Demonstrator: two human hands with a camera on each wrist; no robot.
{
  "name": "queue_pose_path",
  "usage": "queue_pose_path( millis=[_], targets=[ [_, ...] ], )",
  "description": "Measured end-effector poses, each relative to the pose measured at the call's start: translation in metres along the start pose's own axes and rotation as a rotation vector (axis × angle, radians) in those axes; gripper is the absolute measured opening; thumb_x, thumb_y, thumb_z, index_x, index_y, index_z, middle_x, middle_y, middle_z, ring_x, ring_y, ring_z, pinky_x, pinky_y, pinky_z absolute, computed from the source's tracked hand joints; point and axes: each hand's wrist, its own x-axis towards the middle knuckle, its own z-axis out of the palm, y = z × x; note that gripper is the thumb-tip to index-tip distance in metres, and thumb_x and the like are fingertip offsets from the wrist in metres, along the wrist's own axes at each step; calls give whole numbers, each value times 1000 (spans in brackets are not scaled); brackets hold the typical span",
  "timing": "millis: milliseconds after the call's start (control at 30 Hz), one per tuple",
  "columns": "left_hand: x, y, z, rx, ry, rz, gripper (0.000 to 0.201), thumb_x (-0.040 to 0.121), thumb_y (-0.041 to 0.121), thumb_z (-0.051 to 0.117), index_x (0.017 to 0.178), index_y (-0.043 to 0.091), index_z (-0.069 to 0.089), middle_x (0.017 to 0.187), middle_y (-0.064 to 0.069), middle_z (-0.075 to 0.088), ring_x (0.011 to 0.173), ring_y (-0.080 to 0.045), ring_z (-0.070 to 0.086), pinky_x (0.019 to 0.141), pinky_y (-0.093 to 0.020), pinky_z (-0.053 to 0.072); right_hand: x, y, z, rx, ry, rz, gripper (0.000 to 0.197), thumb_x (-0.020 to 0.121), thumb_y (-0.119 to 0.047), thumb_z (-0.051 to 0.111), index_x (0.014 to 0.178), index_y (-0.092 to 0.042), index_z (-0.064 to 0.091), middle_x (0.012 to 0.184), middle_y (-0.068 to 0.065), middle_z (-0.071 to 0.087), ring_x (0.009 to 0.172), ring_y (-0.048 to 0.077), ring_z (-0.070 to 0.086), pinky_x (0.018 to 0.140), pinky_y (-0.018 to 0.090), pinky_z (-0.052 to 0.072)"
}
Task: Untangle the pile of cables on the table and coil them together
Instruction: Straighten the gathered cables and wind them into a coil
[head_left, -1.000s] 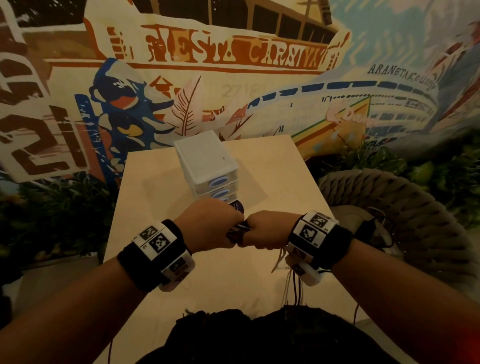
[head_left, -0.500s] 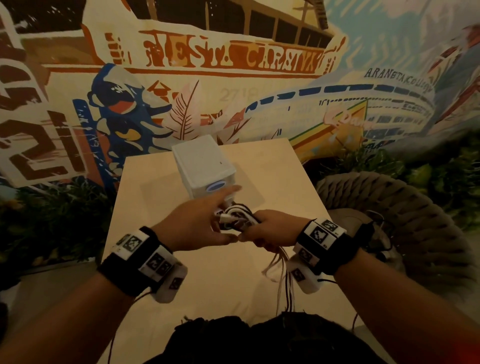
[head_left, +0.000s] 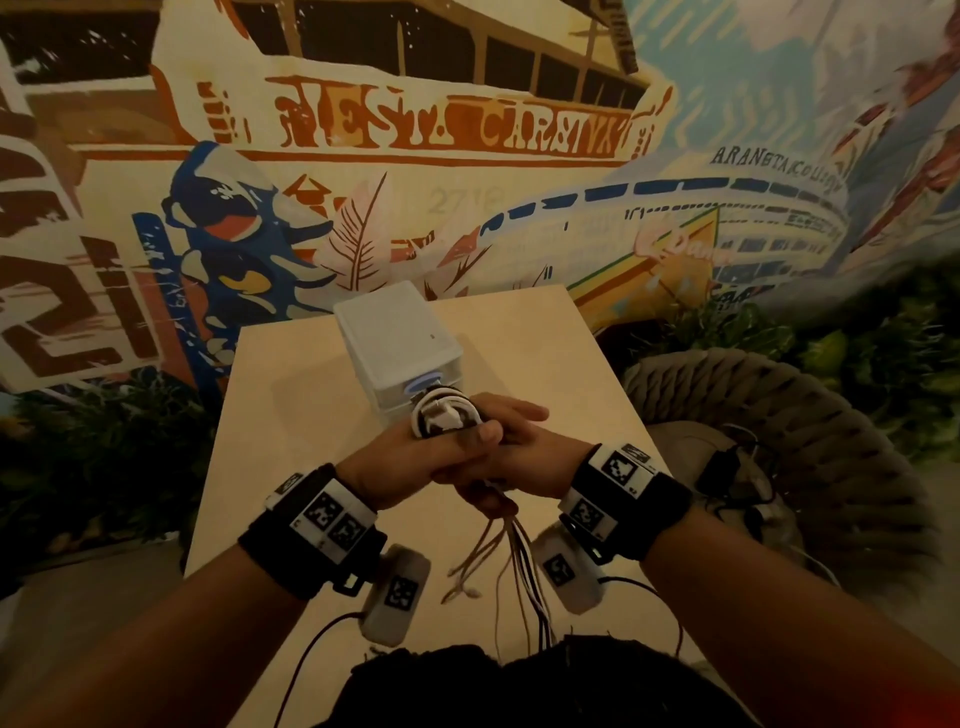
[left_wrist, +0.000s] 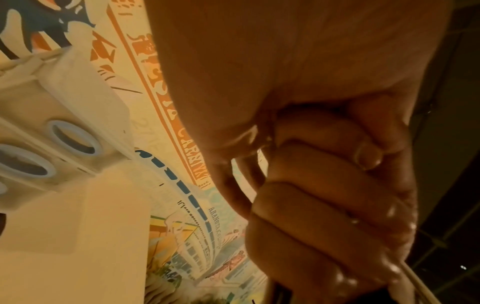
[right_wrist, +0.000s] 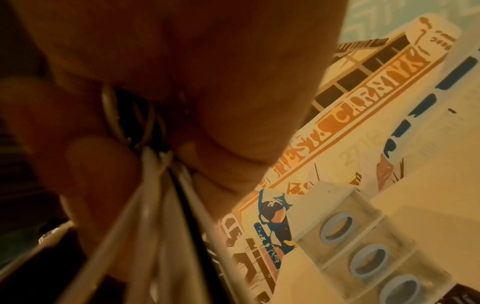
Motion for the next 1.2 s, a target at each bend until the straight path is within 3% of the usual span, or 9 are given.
queue_pose_path(
  millis=[100,267,433,600,700,867,967,1100,1200],
  targets=[
    [3,1,-1,-22,106,50,31,100,26,58,98,-4,62,127,-9,70,126,-28,62,96,-41,56,2,8,-3,-68,55,-33,23,98,-15,65,104,6,58,70,25,58,62,30,58,62,42,51],
    [6,6,-11,-307,328,97,28,101,30,51,79,12,55,70,-6,53,72,-25,63,76,-39,57,-8,35,-2,-86,31,92,49,90,-60,52,79,-13,45,57,-1,39,48,15,44,62,34,47],
    [4,0,-9,-238,383,28,31,94,38,64,76,15,53,58,-3,32,49,-17,38,53,-33,41,-21,49,-6,-95,25,192,47,93,-64,44,84,-18,50,61,-6,37,52,12,34,56,26,41],
    [-2,-9,-25,-9,491,-90,34,93,33,71,86,2,57,53,-4,38,44,-22,36,55,-38,43,-33,62,-14,-223,108,273,43,103,-56,37,86,-19,52,64,-4,40,54,12,35,54,27,40],
    [-6,-11,-26,374,354,-181,11,97,27,70,106,24,75,77,-9,70,62,-36,61,67,-47,61,-33,59,-13,-353,122,332,45,103,-57,34,85,-22,54,67,-2,44,55,13,38,54,27,41],
    [-12,-11,-23,934,66,-125,17,97,19,66,105,29,75,71,21,63,70,12,61,64,-8,44,-32,55,-14,-373,167,405,43,106,-52,34,83,-22,55,70,-2,46,54,13,36,50,25,37],
    [-10,-17,-17,1124,29,-39,7,92,20,66,92,24,72,83,13,64,77,-2,59,68,-29,47,-29,53,-17,-354,201,424,46,105,-55,34,84,-19,55,70,-2,45,52,13,34,48,24,36],
    [-12,-17,-9,1347,64,7,31,85,18,73,114,29,73,138,-2,61,124,-24,53,88,-37,53,-30,49,-21,-346,225,408,49,104,-56,34,86,-16,56,68,0,44,52,15,35,50,26,36],
    [-9,-14,-8,1456,-17,-58,41,92,21,65,130,36,65,151,-4,52,132,-28,51,94,-38,51,-30,46,-24,-350,239,388,50,103,-57,36,85,-15,56,68,0,44,52,15,34,49,26,36]
  ],
)
